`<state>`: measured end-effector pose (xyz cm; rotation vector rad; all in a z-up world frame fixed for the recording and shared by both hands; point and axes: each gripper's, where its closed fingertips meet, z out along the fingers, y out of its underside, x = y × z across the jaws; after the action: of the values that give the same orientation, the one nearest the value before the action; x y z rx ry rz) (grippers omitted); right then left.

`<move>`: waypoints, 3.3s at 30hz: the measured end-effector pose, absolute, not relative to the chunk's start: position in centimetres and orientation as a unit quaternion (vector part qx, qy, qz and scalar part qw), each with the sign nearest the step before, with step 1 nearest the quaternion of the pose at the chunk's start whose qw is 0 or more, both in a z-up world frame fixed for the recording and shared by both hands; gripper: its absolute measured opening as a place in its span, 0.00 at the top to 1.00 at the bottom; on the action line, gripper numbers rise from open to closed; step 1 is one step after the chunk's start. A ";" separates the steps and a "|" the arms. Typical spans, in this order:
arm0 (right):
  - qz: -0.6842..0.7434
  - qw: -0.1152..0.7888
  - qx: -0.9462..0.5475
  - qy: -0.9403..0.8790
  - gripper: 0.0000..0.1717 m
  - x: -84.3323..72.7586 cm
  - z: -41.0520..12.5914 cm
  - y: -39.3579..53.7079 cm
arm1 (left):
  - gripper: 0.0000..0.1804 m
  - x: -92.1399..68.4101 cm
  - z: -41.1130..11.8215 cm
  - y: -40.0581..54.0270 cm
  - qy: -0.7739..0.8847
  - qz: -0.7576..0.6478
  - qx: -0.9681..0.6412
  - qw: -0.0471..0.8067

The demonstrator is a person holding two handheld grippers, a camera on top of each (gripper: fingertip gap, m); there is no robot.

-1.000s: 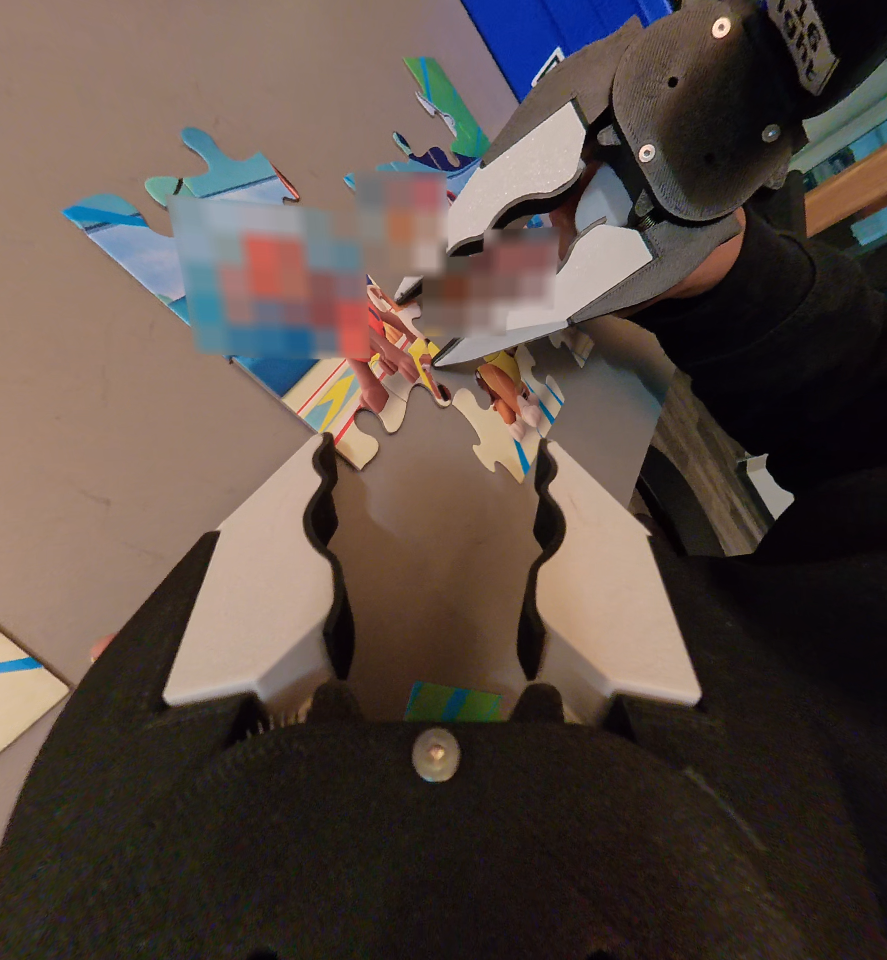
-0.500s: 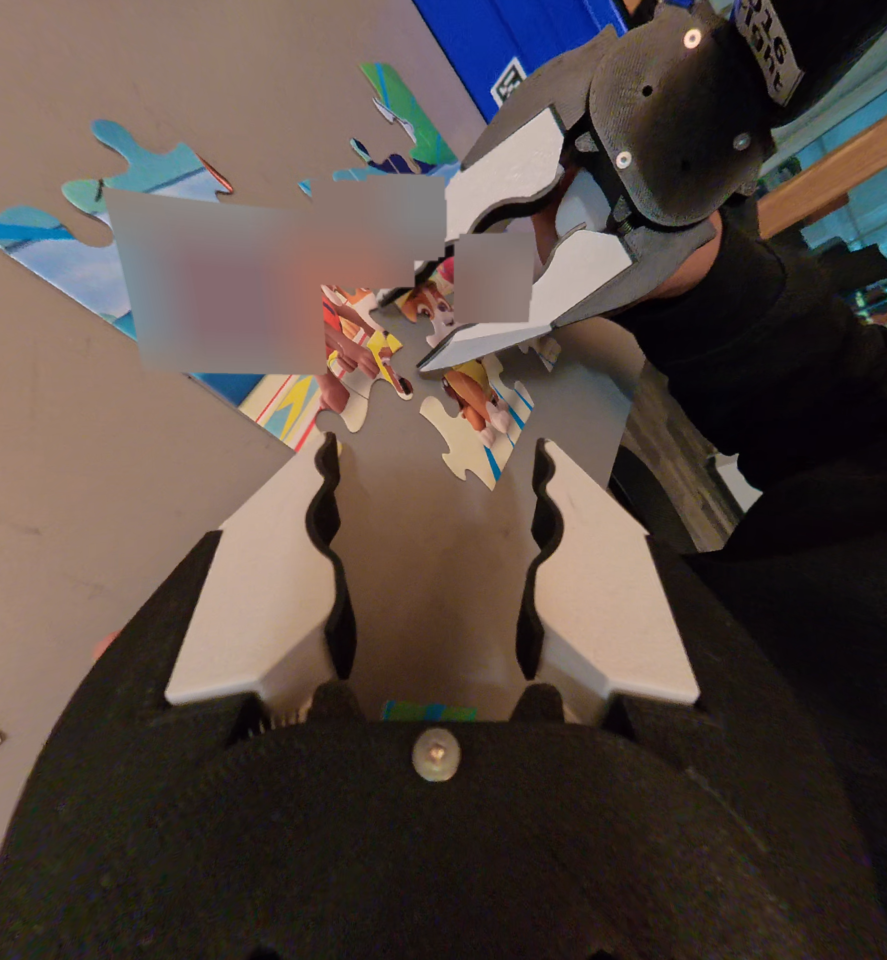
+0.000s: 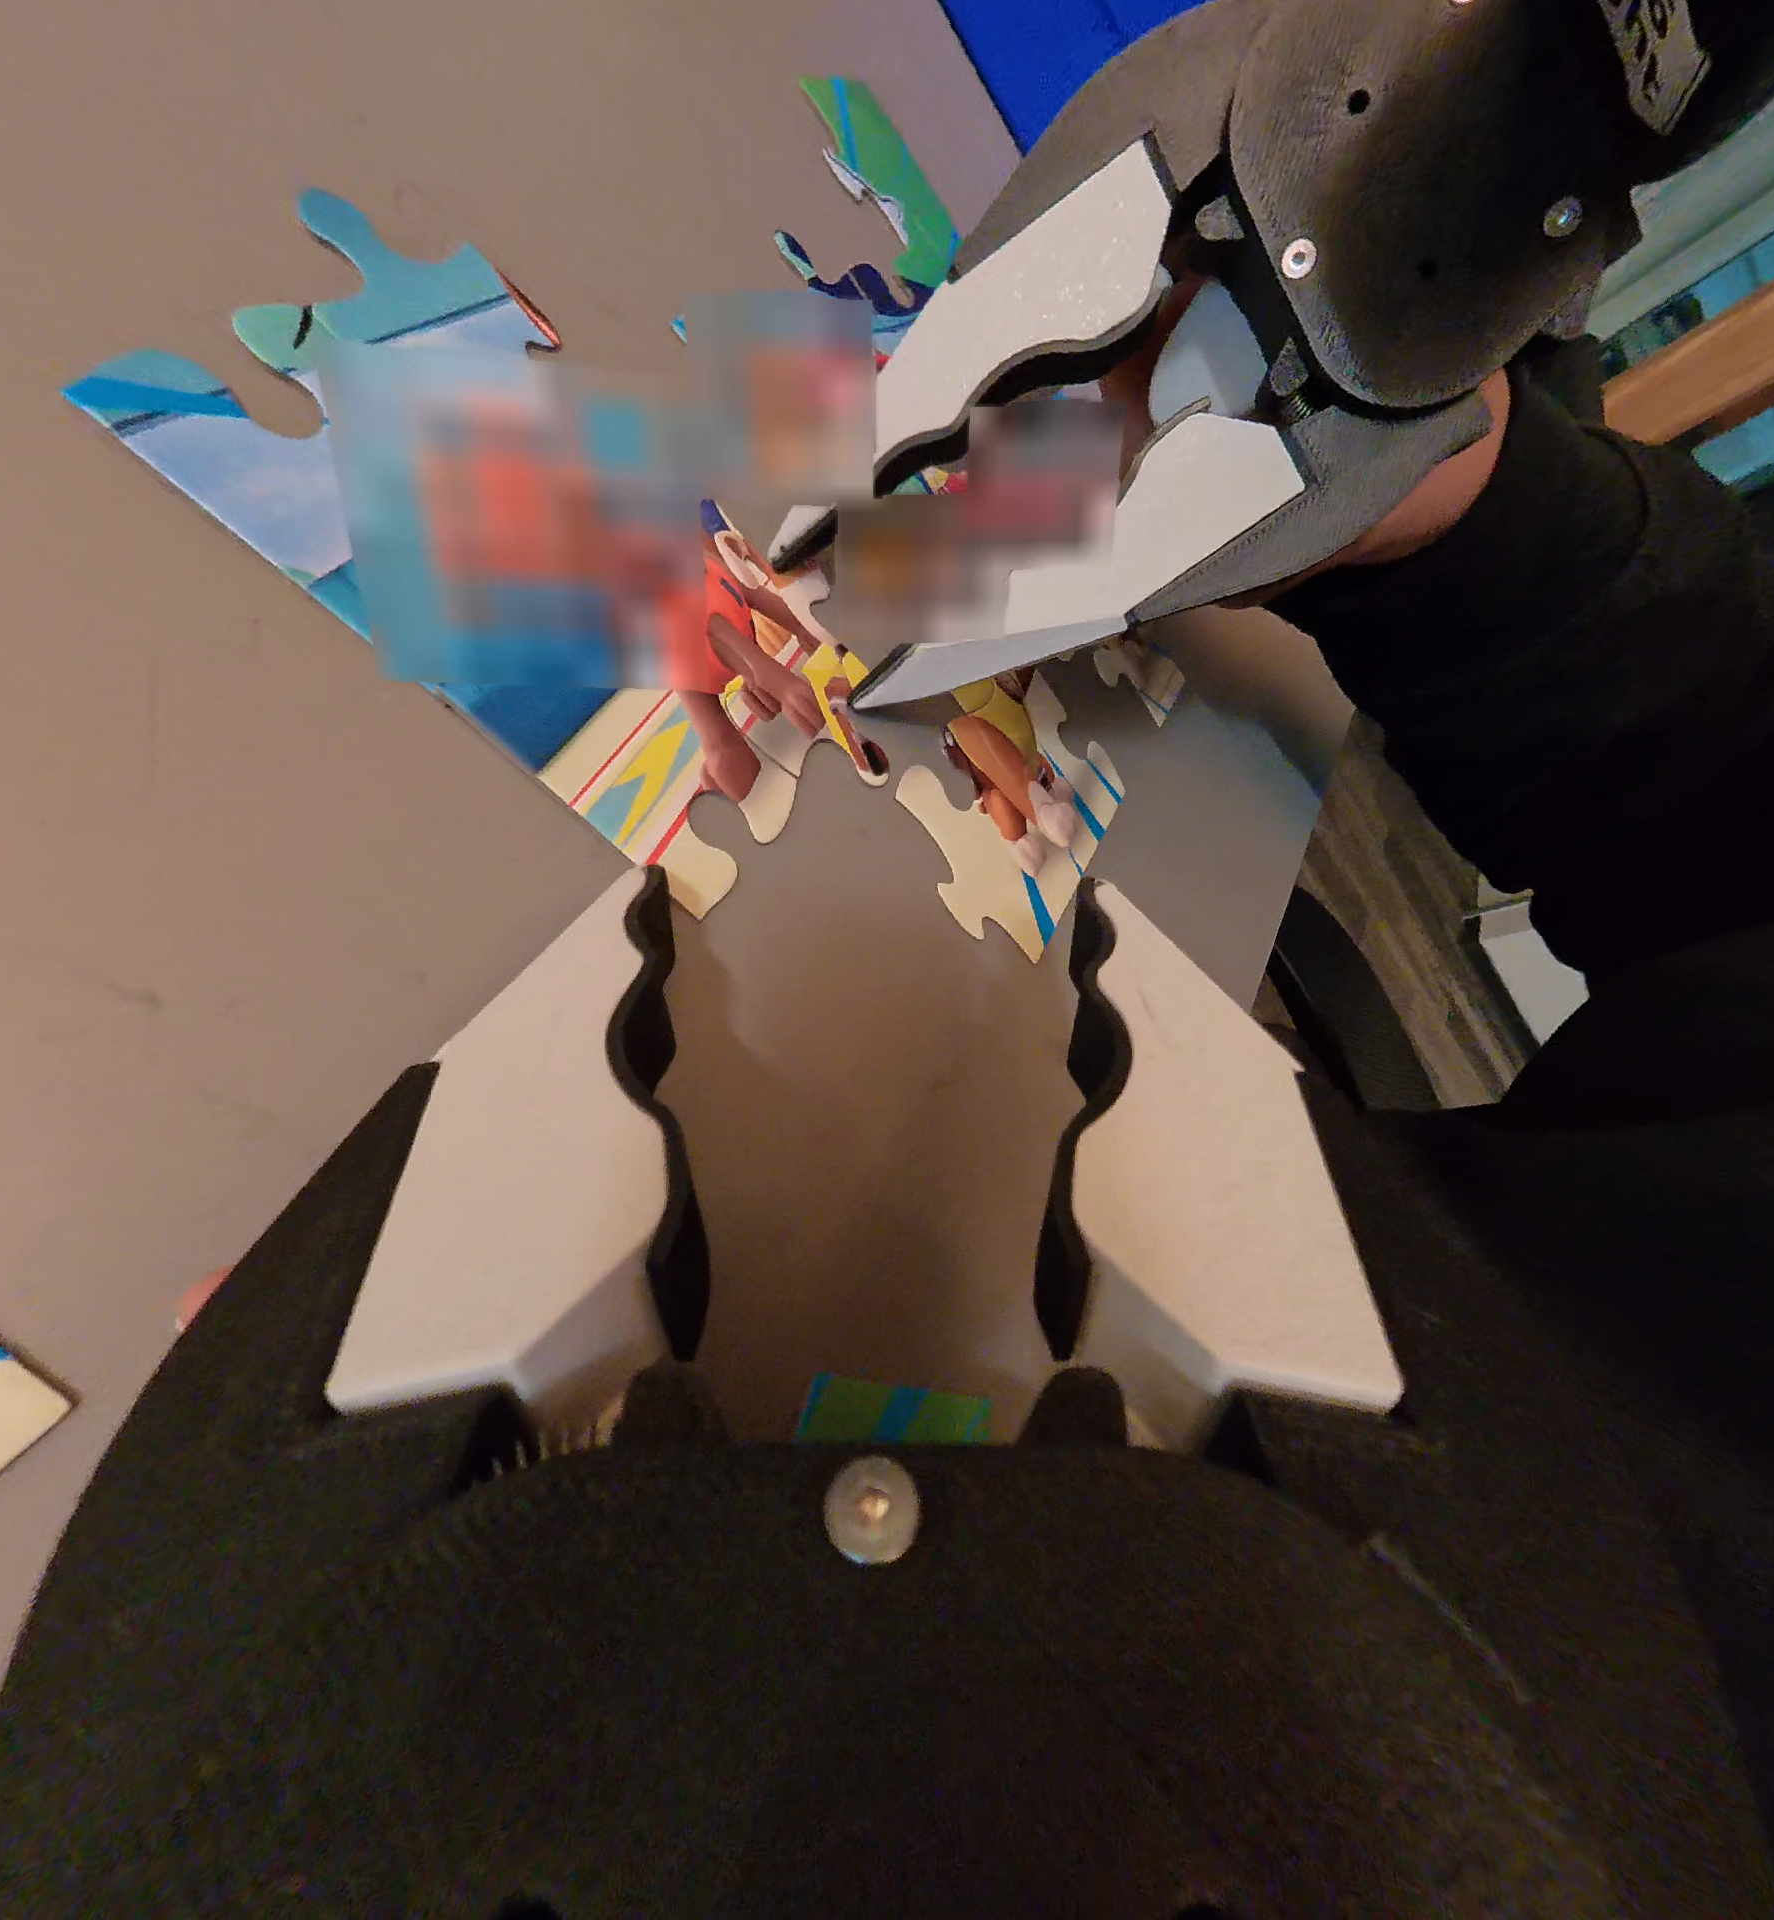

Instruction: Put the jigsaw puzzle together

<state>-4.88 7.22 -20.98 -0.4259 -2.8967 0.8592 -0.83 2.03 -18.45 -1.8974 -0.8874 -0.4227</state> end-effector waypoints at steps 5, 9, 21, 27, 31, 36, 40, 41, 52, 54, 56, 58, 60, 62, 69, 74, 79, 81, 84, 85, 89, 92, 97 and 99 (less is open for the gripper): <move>0.278 0.044 -0.143 -0.949 0.82 -4.7 -20.9 7.2 | 0.58 -0.7 -18.4 2.0 -0.363 -0.182 -0.775 0.484; 0.276 0.039 -0.145 -0.949 0.83 -4.5 -20.9 7.3 | 0.58 -0.6 -18.2 2.0 -0.361 -0.187 -0.772 0.489; 0.268 0.032 -0.149 -0.951 0.83 -4.2 -20.8 7.8 | 0.58 -0.3 -17.6 2.5 -0.355 -0.200 -0.766 0.497; 0.261 0.027 -0.151 -0.953 0.83 -3.7 -20.8 8.3 | 0.58 0.2 -17.7 2.9 -0.349 -0.207 -0.768 0.495; 0.267 0.027 -0.150 -0.951 0.86 -3.3 -20.6 8.4 | 0.58 0.3 -17.8 3.1 -0.347 -0.211 -0.768 0.495; 0.269 0.039 -0.156 -0.950 0.83 -3.3 -20.1 8.8 | 0.58 0.4 -17.7 3.1 -0.346 -0.212 -0.769 0.494; 0.281 0.047 -0.179 -0.942 0.83 -3.4 -19.8 9.8 | 0.58 0.4 -17.5 3.2 -0.345 -0.214 -0.766 0.498; 0.281 0.052 -0.182 -0.941 0.83 -3.5 -19.9 10.1 | 0.58 0.5 -17.4 3.2 -0.345 -0.215 -0.766 0.499; 0.257 0.022 -0.118 -0.959 0.81 -4.2 -20.8 9.4 | 0.58 0.5 -17.8 3.2 -0.348 -0.218 -0.766 0.495; 0.244 0.001 -0.100 -0.965 0.83 -4.1 -20.9 9.4 | 0.58 0.5 -17.8 3.1 -0.349 -0.218 -0.765 0.497; 0.232 -0.021 -0.078 -0.969 0.85 -3.9 -20.9 9.4 | 0.58 0.5 -17.8 3.1 -0.349 -0.220 -0.763 0.498; 0.216 -0.028 -0.053 -0.975 0.85 -3.8 -21.0 9.5 | 0.58 0.5 -17.9 3.1 -0.350 -0.222 -0.762 0.498; 0.198 -0.035 -0.037 -0.979 0.86 -3.7 -21.0 9.6 | 0.59 0.5 -17.9 3.1 -0.349 -0.224 -0.761 0.499; 0.185 -0.057 -0.034 -0.980 0.90 -3.1 -21.0 9.4 | 0.59 0.5 -17.8 3.2 -0.348 -0.226 -0.760 0.500; 0.173 -0.066 -0.043 -0.982 0.91 -2.2 -21.0 9.4 | 0.59 0.8 -17.8 3.2 -0.344 -0.240 -0.757 0.501; 0.207 -0.047 -0.079 -0.974 0.91 -2.6 -19.9 10.3 | 0.59 0.5 -17.5 2.9 -0.345 -0.231 -0.756 0.505; 0.249 0.002 -0.141 -0.958 0.90 -3.4 -18.8 11.8 | 0.58 -0.2 -18.2 2.2 -0.360 -0.210 -0.766 0.489; 0.261 0.011 -0.166 -0.951 0.90 -3.0 -18.8 12.4 | 0.58 0.0 -18.3 2.2 -0.359 -0.205 -0.772 0.483; 0.275 0.010 -0.203 -0.940 0.90 -1.8 -19.2 12.9 | 0.58 0.1 -18.3 2.3 -0.357 -0.203 -0.778 0.475; 0.273 0.011 -0.211 -0.938 0.90 -1.5 -19.6 13.2 | 0.58 0.2 -18.3 2.4 -0.357 -0.204 -0.779 0.473; 0.277 0.018 -0.231 -0.932 0.88 -0.4 -20.6 13.5 | 0.58 0.6 -18.3 3.0 -0.349 -0.211 -0.784 0.468; 0.288 0.016 -0.238 -0.927 0.88 0.0 -20.7 13.3 | 0.57 0.7 -18.3 3.5 -0.346 -0.209 -0.787 0.466; 0.295 0.020 -0.237 -0.925 0.88 0.0 -20.7 13.3 | 0.57 0.7 -18.3 3.6 -0.347 -0.206 -0.788 0.466; 0.295 0.022 -0.236 -0.926 0.89 -0.1 -20.7 13.3 | 0.57 0.9 -18.2 3.6 -0.346 -0.209 -0.786 0.468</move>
<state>-0.09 13.29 -20.71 -0.7299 -2.8680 0.9142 0.92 3.57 -18.23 -1.9287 -0.8479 -0.5120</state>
